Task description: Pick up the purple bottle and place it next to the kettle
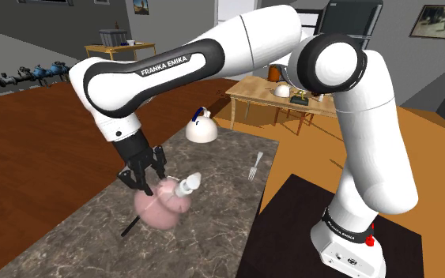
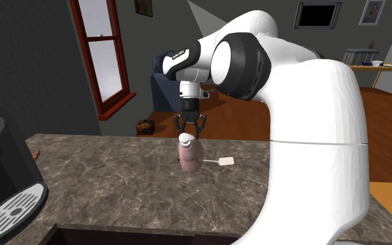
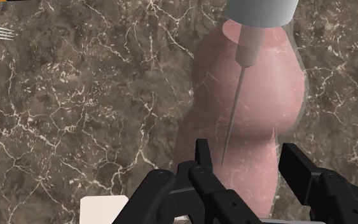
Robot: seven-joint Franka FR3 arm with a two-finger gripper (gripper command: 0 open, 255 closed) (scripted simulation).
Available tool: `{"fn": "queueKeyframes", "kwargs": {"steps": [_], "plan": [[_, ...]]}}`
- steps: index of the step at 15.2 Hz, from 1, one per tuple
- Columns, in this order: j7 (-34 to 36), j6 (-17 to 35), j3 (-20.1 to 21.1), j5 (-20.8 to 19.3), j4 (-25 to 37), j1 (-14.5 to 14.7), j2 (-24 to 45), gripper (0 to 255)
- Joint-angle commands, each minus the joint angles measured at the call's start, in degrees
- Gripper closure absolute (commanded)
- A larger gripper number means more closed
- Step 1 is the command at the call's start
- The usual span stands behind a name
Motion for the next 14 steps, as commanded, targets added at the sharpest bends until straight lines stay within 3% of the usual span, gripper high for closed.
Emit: {"fn": "queueKeyframes", "kwargs": {"steps": [1,14], "plan": [[0.03,-1.40,0.05,0.07,1.26,0.04,-0.18,255],[0.72,-10.94,0.45,0.52,10.11,0.59,-1.00,255]]}}
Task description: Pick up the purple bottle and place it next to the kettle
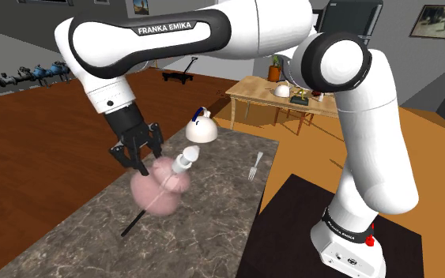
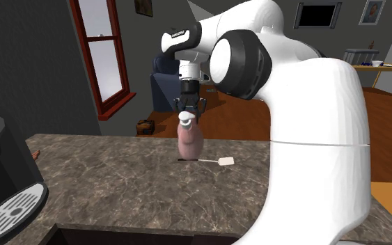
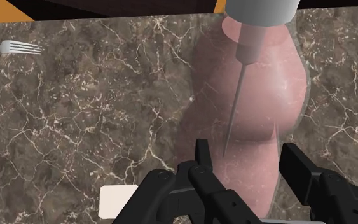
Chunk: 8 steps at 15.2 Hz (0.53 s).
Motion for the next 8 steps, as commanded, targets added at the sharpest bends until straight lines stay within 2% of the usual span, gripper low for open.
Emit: {"fn": "queueKeyframes", "kwargs": {"steps": [1,8], "plan": [[0.10,-1.59,0.04,0.00,1.72,0.13,0.09,255],[0.72,-7.52,0.16,-0.12,8.66,0.92,1.04,255]]}}
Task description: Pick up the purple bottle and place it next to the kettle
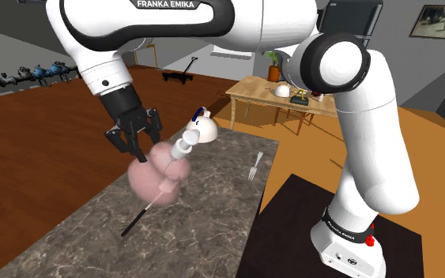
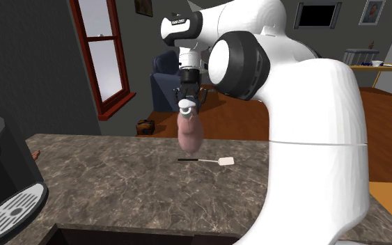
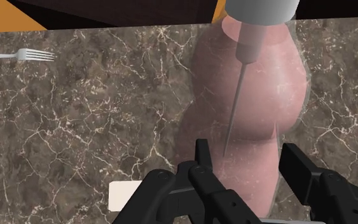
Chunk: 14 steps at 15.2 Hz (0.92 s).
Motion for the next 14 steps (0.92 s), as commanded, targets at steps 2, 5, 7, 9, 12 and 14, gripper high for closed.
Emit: {"fn": "queueKeyframes", "kwargs": {"steps": [2,5,7,9,12,14], "plan": [[0.41,-2.88,0.04,-0.20,3.89,0.60,0.97,255],[0.76,-5.83,0.07,-0.41,7.90,1.20,2.00,255],[1.02,-7.97,0.06,-0.62,10.96,1.71,2.90,255],[1.29,-10.30,0.05,-0.89,14.47,2.33,4.04,255],[1.74,-14.39,-0.05,-1.49,21.07,3.63,6.49,255],[2.04,-17.98,-0.23,-2.15,27.39,5.01,9.12,255]]}}
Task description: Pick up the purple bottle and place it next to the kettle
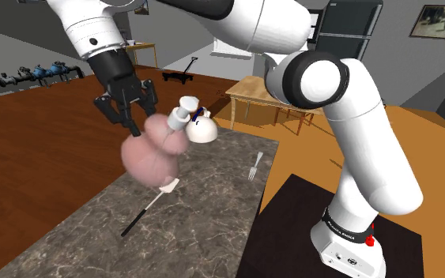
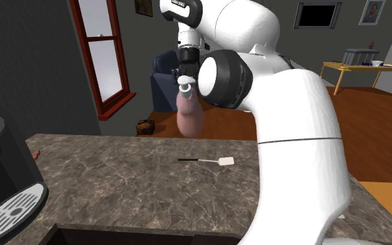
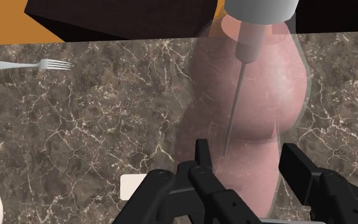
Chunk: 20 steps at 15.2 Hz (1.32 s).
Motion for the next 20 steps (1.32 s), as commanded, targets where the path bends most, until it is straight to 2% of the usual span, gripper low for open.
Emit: {"fn": "queueKeyframes", "kwargs": {"steps": [1,2,3,4,6,9,14,20], "plan": [[0.34,-4.45,-0.30,-0.90,8.20,1.90,3.62,255],[0.35,-6.59,-0.58,-1.40,12.55,2.98,5.73,255],[-0.85,-2.25,-0.04,-0.33,2.08,-0.59,-0.05,255],[-2.13,-0.26,0.25,0.04,-3.20,-2.92,-3.14,255],[-4.95,2.25,-0.09,0.64,-10.45,-6.38,-7.66,255],[-9.27,4.52,-0.84,0.90,-17.80,-10.63,-12.56,255],[-16.65,6.69,-2.76,0.43,-25.71,-16.35,-18.22,255],[-25.47,8.18,-5.57,-1.23,-31.00,-22.03,-22.24,255]]}}
